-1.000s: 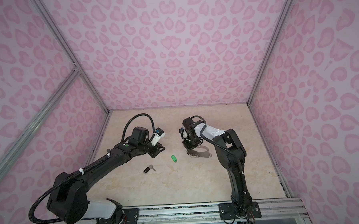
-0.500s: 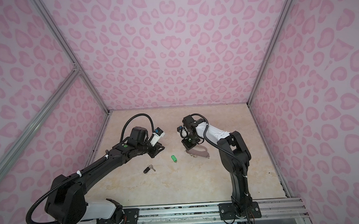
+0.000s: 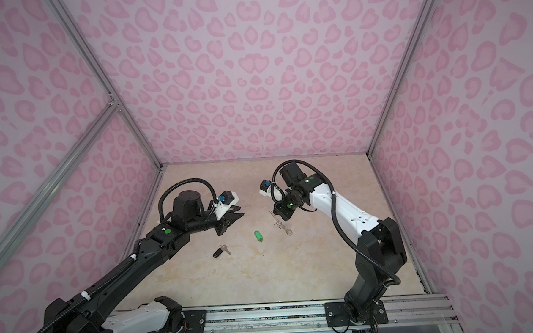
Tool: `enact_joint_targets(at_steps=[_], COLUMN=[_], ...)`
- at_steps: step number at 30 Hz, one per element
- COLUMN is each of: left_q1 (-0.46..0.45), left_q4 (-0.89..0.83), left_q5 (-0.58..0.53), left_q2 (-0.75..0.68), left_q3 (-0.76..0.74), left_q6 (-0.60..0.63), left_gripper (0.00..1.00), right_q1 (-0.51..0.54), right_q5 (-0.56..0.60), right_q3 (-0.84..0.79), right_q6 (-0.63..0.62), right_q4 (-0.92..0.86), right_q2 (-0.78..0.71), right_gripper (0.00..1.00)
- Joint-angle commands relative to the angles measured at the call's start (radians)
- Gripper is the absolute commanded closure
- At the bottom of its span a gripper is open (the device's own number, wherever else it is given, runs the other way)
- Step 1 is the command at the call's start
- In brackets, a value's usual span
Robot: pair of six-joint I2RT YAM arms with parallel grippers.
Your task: Put the keys on the keyring
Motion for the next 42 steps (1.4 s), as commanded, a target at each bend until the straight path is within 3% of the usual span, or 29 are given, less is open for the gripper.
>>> enact_joint_targets(at_steps=[1,10,13,25,42], left_q1=[-0.027,-0.1,-0.119,-0.2,-0.203], left_q4=[0.018,-0.028,-0.041,-0.062,-0.035], left_q5=[0.018,0.016,0.018,0.013,0.063], left_q2=[-0.042,-0.102,-0.09,0.014,0.018], left_q3=[-0.001,-0.002,0.009,0.088,0.055], left_q6=[0.095,0.211,0.234,0.262,0.202], left_gripper=[0.71,0.74,0.75,0.78,0.8], right_q1=[0.005,0.012,0.017,0.066,0.084], right_q5=[-0.118,-0.275,-0.309,-0.297,-0.29], right_q3=[-0.075,-0.281,-0.298,-0.354,-0.439], right_q6=[-0.118,-0.141,-0.139,-0.137,-0.066], right_q4=[0.101,0.387,0.405,0.438,0.572], right_q2=[-0.085,-0.308,-0.336,-0.394,-0.443], right_gripper=[1.0,1.0,1.0,1.0,1.0])
